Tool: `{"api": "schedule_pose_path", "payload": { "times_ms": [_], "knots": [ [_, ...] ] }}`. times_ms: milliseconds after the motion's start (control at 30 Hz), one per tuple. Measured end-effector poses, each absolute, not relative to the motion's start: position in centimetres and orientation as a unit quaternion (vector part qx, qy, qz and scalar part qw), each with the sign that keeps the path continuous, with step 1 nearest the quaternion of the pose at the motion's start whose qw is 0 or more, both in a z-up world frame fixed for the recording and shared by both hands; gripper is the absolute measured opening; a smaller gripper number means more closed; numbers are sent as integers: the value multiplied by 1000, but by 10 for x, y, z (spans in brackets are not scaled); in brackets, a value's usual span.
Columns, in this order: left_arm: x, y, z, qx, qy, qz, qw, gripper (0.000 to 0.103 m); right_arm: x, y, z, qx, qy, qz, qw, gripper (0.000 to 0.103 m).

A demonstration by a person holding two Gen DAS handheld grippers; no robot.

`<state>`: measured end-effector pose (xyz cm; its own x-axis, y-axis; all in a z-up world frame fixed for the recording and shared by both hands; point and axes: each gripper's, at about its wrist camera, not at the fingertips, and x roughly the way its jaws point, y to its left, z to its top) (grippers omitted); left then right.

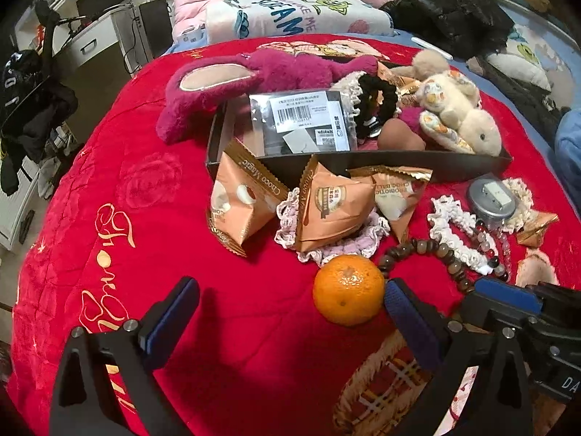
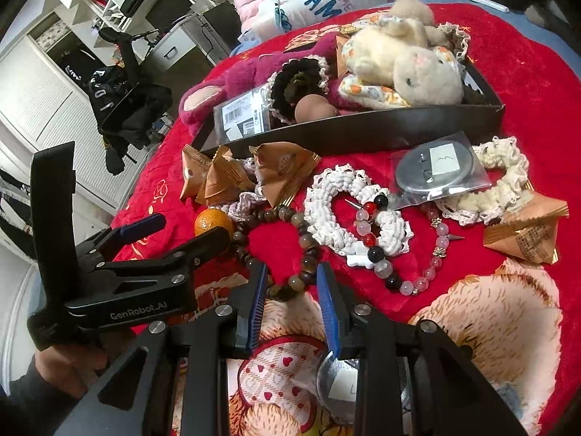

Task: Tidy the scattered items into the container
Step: 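Move the left tool toward the orange while the right tool approaches the brown bead bracelet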

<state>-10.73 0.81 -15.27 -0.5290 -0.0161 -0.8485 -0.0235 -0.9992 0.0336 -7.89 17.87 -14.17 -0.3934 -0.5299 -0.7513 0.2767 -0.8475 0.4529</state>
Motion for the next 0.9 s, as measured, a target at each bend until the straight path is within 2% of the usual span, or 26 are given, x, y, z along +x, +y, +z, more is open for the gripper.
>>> {"api": "schedule_pose_path", "payload": {
  "times_ms": [133, 300, 400, 567, 733, 833, 900],
  "knots": [
    [-106, 8, -157, -488, 23, 872, -2, 103, -78, 179, -143, 495, -127, -825, 243, 29],
    [-106, -1, -163, -496, -11, 868, -1, 103, -78, 177, -148, 500, -127, -823, 235, 29],
    [-106, -5, -166, -499, -20, 866, -3, 103, -78, 176, -151, 505, -127, -823, 227, 25],
    [-104, -10, -169, -495, -33, 868, -2, 103, -77, 184, -157, 508, -152, -820, 216, 24],
    [-104, -15, -172, -496, -43, 867, -3, 103, -74, 183, -157, 502, -131, -828, 213, 24],
    [-102, -17, -172, -491, -43, 870, -8, 103, -74, 186, -156, 501, -133, -829, 212, 15],
    [-102, -19, -171, -495, -43, 868, -10, 103, -76, 190, -157, 506, -150, -823, 212, 14]
  ]
}}
